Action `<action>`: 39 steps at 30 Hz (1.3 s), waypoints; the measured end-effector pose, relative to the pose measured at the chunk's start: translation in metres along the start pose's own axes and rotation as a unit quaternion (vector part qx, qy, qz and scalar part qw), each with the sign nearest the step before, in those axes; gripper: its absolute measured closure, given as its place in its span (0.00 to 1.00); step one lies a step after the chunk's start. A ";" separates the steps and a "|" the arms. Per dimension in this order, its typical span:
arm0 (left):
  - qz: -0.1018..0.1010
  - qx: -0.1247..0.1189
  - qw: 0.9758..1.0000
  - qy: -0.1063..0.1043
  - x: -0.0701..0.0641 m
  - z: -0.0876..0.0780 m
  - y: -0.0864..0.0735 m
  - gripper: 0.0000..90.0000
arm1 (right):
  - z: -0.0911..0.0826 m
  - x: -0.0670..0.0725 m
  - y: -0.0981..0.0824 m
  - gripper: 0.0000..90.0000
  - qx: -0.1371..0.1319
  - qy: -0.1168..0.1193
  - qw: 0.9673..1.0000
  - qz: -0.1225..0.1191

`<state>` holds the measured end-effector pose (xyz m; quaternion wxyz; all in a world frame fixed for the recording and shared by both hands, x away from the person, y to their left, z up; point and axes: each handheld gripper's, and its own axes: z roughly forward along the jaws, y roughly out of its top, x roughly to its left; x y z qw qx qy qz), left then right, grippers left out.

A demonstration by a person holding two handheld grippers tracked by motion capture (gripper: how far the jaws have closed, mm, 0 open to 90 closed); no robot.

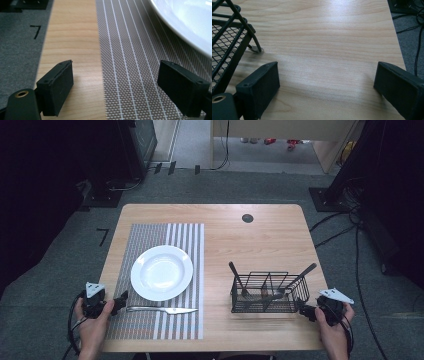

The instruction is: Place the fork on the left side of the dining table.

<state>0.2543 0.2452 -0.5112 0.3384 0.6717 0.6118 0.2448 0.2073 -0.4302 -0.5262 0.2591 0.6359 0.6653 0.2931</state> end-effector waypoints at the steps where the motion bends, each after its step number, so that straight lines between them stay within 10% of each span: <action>1: -0.006 -0.007 1.000 -0.002 0.000 -0.003 0.002 0.16 | 0.000 0.000 0.000 0.06 0.000 0.000 1.000 0.000; 17: 0.007 -0.083 0.994 -0.070 -0.045 -0.043 0.034 0.16 | 0.000 0.000 0.000 0.06 0.000 0.000 1.000 0.000; 28: 0.046 -0.098 0.979 -0.170 -0.119 -0.043 0.060 0.17 | 0.000 0.000 0.000 0.06 0.000 0.000 1.000 0.000; 39: 0.069 -0.108 0.967 -0.221 -0.173 -0.039 0.079 0.17 | 0.000 0.000 0.000 0.06 0.000 0.000 1.000 0.001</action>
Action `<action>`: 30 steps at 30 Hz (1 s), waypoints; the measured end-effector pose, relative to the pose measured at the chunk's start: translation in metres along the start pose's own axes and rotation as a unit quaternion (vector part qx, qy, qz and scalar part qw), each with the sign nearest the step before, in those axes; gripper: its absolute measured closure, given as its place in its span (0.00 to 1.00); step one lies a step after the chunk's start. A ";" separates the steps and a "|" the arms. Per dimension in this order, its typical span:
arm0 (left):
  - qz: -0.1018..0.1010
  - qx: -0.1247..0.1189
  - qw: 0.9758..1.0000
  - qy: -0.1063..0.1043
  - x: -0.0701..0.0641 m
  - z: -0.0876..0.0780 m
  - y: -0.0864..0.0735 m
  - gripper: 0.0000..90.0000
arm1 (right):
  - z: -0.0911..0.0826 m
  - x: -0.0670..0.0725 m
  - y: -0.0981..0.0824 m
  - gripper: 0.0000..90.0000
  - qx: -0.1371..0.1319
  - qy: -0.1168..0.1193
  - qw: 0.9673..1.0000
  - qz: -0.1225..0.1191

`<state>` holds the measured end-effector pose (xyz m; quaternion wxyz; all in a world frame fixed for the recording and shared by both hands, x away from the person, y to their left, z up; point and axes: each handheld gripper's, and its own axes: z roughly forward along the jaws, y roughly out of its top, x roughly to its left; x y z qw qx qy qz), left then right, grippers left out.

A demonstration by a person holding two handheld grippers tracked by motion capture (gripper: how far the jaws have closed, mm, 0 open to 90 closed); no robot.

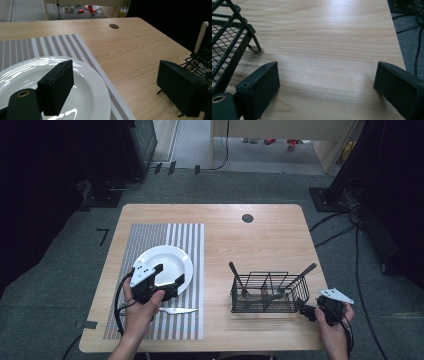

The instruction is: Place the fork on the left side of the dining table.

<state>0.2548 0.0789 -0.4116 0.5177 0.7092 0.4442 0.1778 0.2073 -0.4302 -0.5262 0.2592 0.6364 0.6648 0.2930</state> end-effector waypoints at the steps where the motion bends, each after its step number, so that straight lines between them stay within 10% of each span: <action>1: 0.000 0.000 1.000 0.000 0.000 0.000 0.000 0.17 | 0.000 0.000 0.000 0.06 0.000 0.000 1.000 0.000; 12: 0.008 0.000 0.997 -0.070 -0.041 0.031 0.011 0.16 | 0.000 0.000 0.000 0.06 -0.001 0.000 1.000 0.000; 30: 0.009 0.012 0.993 -0.115 -0.080 0.072 0.017 0.25 | 0.000 0.000 0.000 0.06 0.000 0.000 1.000 0.001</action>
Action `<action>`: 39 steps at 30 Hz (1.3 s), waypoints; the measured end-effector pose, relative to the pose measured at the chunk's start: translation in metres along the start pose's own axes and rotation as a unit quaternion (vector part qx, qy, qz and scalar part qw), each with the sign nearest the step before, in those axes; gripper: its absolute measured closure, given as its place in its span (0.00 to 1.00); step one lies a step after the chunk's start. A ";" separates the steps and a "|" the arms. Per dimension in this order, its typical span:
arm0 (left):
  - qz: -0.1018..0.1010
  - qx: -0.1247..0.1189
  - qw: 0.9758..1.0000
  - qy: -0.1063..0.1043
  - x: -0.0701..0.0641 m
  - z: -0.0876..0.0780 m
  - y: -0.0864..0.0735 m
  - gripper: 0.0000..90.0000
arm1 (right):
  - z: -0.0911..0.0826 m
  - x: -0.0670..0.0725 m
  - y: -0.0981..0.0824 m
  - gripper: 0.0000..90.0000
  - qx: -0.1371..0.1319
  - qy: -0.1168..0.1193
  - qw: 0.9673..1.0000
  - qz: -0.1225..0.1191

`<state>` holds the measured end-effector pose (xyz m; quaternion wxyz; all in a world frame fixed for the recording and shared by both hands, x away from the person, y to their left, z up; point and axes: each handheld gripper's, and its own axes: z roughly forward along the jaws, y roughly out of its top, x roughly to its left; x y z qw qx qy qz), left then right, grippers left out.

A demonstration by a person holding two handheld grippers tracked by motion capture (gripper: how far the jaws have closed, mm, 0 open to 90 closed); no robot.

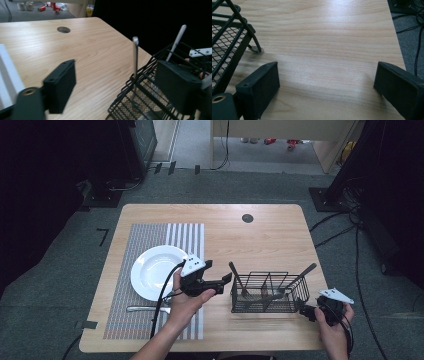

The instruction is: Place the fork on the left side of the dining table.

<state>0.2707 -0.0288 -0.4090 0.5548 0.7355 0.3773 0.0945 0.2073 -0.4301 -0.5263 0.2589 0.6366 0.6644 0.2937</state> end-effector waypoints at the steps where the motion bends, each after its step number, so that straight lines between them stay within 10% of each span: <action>1: 0.000 0.000 1.000 0.000 0.000 0.000 0.000 0.27 | 0.000 0.000 0.000 0.06 0.000 0.000 1.000 0.000; 15: -0.017 0.000 0.998 -0.061 -0.006 0.016 0.012 0.96 | 0.000 0.000 0.000 0.06 0.000 0.000 1.000 0.001; 21: -0.016 -0.026 0.993 -0.114 -0.007 0.010 0.017 0.99 | 0.000 0.000 0.000 0.06 0.000 0.000 1.000 0.001; 39: -0.011 -0.119 0.986 -0.115 -0.004 -0.031 0.048 0.99 | 0.000 0.000 0.000 0.06 -0.001 0.000 1.000 0.001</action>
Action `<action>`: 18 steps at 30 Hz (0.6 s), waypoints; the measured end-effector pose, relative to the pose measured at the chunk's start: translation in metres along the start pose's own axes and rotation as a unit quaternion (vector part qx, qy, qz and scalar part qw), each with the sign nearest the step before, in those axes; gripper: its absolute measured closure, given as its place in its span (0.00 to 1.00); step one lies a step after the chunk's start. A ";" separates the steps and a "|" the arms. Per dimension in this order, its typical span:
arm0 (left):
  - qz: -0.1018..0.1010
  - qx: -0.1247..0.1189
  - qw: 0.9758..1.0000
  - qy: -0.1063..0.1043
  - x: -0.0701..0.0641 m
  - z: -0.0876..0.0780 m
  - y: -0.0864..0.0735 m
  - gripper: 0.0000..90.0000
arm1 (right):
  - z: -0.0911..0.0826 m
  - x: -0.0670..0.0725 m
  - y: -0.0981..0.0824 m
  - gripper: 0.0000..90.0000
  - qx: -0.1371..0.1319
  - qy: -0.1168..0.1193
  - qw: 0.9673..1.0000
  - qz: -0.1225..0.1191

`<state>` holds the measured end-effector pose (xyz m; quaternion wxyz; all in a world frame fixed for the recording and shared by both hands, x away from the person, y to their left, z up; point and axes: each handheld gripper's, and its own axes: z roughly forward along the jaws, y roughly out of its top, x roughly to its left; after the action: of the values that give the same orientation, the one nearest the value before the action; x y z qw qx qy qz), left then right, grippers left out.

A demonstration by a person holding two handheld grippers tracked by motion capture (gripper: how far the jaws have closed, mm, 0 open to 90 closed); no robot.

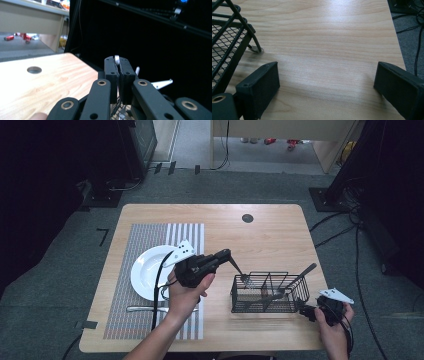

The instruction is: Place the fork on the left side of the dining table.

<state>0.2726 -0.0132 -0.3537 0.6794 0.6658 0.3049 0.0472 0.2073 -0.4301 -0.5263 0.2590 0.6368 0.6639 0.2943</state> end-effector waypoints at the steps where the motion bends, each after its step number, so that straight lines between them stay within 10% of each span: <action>1: -0.001 -0.008 1.000 -0.002 0.000 -0.003 0.003 0.99 | 0.000 0.000 0.000 0.06 0.000 0.000 1.000 0.000; 18: -0.056 -0.082 0.995 0.017 0.038 -0.035 0.027 0.99 | 0.000 0.000 0.000 0.06 0.000 0.000 1.000 0.000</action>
<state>0.2962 0.0382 -0.3396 0.7280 0.5886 0.3485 0.0456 0.2073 -0.4301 -0.5264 0.2594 0.6364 0.6642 0.2942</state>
